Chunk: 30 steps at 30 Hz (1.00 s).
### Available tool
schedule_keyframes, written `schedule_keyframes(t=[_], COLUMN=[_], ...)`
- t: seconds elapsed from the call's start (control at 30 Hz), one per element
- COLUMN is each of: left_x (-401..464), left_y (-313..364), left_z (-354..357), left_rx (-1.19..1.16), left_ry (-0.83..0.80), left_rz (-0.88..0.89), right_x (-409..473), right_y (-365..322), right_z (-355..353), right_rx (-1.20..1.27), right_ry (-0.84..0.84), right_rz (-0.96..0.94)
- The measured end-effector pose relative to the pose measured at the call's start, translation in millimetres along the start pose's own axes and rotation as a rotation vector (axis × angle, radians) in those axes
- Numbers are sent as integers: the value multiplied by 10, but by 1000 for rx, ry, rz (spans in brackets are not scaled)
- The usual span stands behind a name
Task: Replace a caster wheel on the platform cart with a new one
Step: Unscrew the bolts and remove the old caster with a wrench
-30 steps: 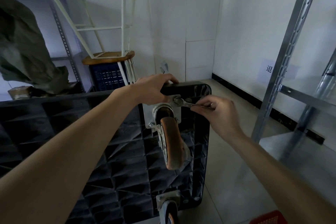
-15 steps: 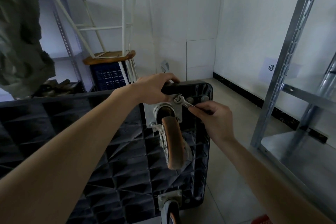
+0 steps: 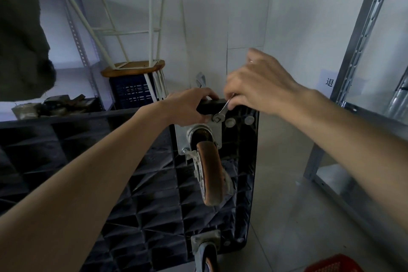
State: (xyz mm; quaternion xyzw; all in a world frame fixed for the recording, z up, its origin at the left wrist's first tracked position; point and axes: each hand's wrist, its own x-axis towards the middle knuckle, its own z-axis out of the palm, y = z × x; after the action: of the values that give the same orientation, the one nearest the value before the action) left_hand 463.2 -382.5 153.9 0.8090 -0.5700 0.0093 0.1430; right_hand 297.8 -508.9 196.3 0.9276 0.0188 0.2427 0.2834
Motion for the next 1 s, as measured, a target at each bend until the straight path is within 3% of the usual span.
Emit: schedule_keyframes(t=[0.1,0.2,0.4,0.5,0.67,1.0], left_x=[-6,-6,4,-9,-10,-22], left_y=[5,-7,-23,-19,-12,4], left_z=[-6,1,6,6,6,-3], left_rx=[4,-11,-18,-17,-20,-27], left_ry=[5,-9,-17,-20,-12,-10], left_rz=[-1,-14,-13,-8,-14,-14], right_x=[107,-41,-594,-759,-792,-780], right_y=[2,51,-105,-319,-567,-635], right_z=[-33,49,562,853,1071,1139], right_rx=[-74,85,791,1033,1194,1150], right_ry=[11,74,240,309,383,421], right_rz=[-126,-57,572,773,844,820])
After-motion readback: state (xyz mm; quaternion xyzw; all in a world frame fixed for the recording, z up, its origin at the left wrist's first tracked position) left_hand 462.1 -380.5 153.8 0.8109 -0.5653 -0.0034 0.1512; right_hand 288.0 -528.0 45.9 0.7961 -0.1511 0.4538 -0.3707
